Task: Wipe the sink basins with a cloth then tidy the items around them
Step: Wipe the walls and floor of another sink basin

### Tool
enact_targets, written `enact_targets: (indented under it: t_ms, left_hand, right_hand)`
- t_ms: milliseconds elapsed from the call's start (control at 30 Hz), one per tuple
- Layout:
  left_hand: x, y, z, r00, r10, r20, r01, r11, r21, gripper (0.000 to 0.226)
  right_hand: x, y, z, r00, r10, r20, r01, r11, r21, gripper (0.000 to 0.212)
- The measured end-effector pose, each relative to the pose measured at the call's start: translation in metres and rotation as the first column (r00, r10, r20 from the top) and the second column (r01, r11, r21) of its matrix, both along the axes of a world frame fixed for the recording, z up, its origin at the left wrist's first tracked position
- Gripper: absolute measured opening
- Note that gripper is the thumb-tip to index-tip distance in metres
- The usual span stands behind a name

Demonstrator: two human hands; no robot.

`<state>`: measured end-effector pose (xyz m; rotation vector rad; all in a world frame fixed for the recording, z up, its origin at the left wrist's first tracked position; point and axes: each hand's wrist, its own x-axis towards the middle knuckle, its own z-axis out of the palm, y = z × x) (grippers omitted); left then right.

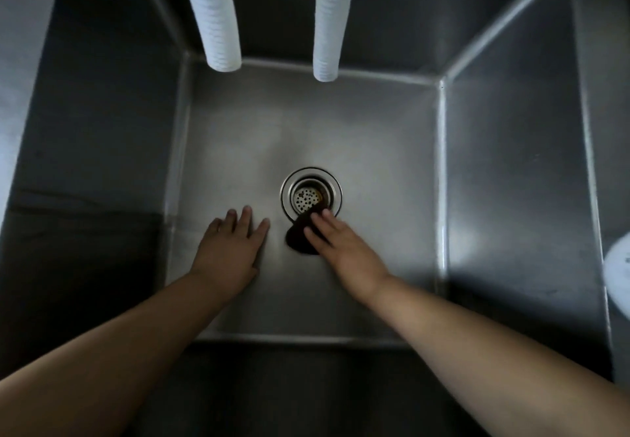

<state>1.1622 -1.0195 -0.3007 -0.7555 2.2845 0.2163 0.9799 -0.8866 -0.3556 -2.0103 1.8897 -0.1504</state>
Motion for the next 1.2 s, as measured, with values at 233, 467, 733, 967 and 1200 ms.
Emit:
enact_targets:
  t_ms: [233, 467, 733, 967, 1200]
  left_hand:
    - [-0.003, 0.002, -0.007, 0.997, -0.045, 0.055, 0.046, 0.999, -0.026, 0.083]
    - [0.002, -0.001, -0.004, 0.999, -0.019, 0.030, 0.018, 1.000, 0.021, 0.085]
    - [0.020, -0.047, 0.039, 0.976, 0.182, -0.123, -0.167, 0.978, 0.126, 0.073]
    - [0.054, -0.066, 0.065, 0.792, 0.507, -0.339, -0.495, 0.859, 0.129, 0.056]
    - [0.055, -0.065, 0.058, 0.760, 0.485, -0.432, -0.485, 0.866, 0.119, 0.055]
  right_hand:
    - [-0.105, -0.012, 0.016, 0.901, -0.408, -0.150, 0.418, 0.907, 0.048, 0.069]
    - [-0.090, 0.015, 0.012, 0.654, -0.699, -0.291, 0.737, 0.675, 0.034, 0.074]
    - [0.028, 0.032, 0.026, 0.787, -0.612, -0.081, 0.614, 0.760, 0.214, 0.073]
    - [0.140, -0.042, 0.014, 0.965, -0.246, 0.088, 0.221, 0.949, 0.225, 0.070]
    - [0.163, -0.055, 0.009, 0.990, 0.137, 0.035, -0.141, 0.971, 0.193, 0.063]
